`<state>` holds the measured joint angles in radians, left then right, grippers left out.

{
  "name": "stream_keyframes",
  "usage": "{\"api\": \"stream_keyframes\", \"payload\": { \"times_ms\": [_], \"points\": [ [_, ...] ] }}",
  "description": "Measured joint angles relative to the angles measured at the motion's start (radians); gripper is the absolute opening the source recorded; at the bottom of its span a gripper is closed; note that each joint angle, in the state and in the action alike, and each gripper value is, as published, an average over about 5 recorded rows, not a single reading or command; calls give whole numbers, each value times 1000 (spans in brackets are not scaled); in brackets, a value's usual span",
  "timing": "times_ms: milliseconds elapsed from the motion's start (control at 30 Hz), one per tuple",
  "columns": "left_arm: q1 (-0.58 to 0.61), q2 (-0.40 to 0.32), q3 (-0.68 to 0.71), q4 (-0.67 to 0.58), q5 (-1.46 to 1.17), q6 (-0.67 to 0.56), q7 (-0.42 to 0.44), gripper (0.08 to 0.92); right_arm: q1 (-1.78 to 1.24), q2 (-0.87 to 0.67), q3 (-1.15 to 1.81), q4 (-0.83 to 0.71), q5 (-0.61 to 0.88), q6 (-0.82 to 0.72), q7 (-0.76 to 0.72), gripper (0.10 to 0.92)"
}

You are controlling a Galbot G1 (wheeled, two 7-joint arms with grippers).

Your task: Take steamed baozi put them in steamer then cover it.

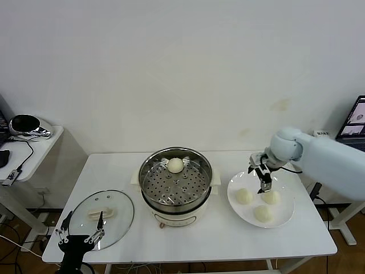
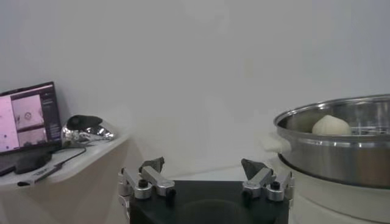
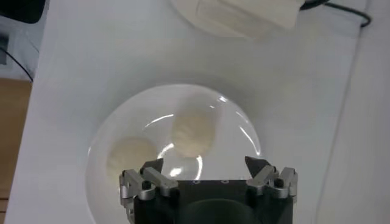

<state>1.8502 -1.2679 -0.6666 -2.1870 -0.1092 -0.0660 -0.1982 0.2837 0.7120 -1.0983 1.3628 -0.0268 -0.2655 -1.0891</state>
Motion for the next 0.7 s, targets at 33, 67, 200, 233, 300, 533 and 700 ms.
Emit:
{"api": "stream_keyframes", "payload": {
  "times_ms": [33,67,200,233,300,533,700],
  "points": [
    [0,0,-1,0,0,0,0,823,-14,9,10,-12,-7,0,1,823],
    [0,0,-1,1,0,0,0,823,-28,17,19,-24,-14,1,2,823],
    [0,-1,-2,4,-1,0,0,823,-78,50,50,-67,-38,2,5,823],
    [0,-1,-2,5,-1,0,-1,823,-88,57,57,-75,-43,2,5,823],
    [0,-2,-2,6,-1,0,-1,823,-108,68,69,-89,-50,2,5,823],
    [2,-8,-1,6,-1,0,-1,823,-163,98,102,-133,-79,6,11,823],
    [3,-11,2,3,0,-1,-2,823,-196,117,123,-162,-97,9,23,823]
  ]
}}
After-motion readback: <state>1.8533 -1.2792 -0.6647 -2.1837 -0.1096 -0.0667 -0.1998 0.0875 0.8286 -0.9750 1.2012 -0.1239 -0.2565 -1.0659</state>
